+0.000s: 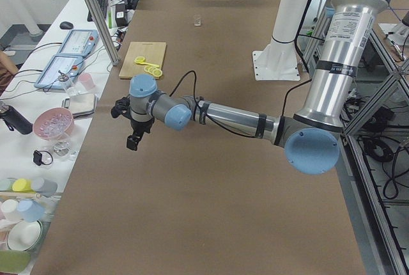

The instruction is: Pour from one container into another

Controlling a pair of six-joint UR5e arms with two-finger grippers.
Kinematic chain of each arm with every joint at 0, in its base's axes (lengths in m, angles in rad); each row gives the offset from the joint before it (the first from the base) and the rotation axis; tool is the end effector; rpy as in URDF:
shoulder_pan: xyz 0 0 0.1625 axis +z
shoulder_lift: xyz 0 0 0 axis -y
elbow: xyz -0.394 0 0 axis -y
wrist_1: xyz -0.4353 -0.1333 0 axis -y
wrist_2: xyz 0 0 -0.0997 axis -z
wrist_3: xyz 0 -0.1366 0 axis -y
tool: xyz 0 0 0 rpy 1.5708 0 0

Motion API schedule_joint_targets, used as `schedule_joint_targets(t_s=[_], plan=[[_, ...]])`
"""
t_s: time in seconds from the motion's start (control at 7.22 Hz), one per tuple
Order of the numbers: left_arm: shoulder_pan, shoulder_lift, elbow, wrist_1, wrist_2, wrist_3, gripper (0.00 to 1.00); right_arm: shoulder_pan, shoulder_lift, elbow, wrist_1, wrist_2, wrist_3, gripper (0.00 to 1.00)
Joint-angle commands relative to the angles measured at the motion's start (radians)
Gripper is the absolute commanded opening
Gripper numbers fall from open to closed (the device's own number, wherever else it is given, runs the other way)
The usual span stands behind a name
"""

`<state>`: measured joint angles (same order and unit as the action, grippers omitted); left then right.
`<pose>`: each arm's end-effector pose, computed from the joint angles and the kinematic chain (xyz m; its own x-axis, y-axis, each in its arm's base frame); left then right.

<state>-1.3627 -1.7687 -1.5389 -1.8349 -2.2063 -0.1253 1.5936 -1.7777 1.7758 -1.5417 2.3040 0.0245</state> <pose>0.0818 -0.6402 0.5352 0.7540 0.2941 -0.5874 -0.0943 0.9334 0.3463 0.0523 -0.4557 0.6477 0.7425 0.0232 0.6695 -0.0410 0.9991 0.0108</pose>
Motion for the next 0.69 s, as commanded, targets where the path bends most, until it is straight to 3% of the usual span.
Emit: schedule_joint_targets(t_s=[0.0,0.28,0.55], plan=[[-0.010,0.087,-0.021,0.086,-0.041,0.001,0.99,0.005,0.000,0.001,0.000,0.000,0.000,1.00],[-0.035,0.104,-0.024,0.085,-0.053,-0.001,0.99,0.014,-0.005,0.001,0.000,-0.002,-0.002,1.00],[-0.064,0.188,-0.026,0.071,-0.107,0.003,0.99,0.014,-0.003,0.002,0.000,-0.002,-0.002,1.00]])
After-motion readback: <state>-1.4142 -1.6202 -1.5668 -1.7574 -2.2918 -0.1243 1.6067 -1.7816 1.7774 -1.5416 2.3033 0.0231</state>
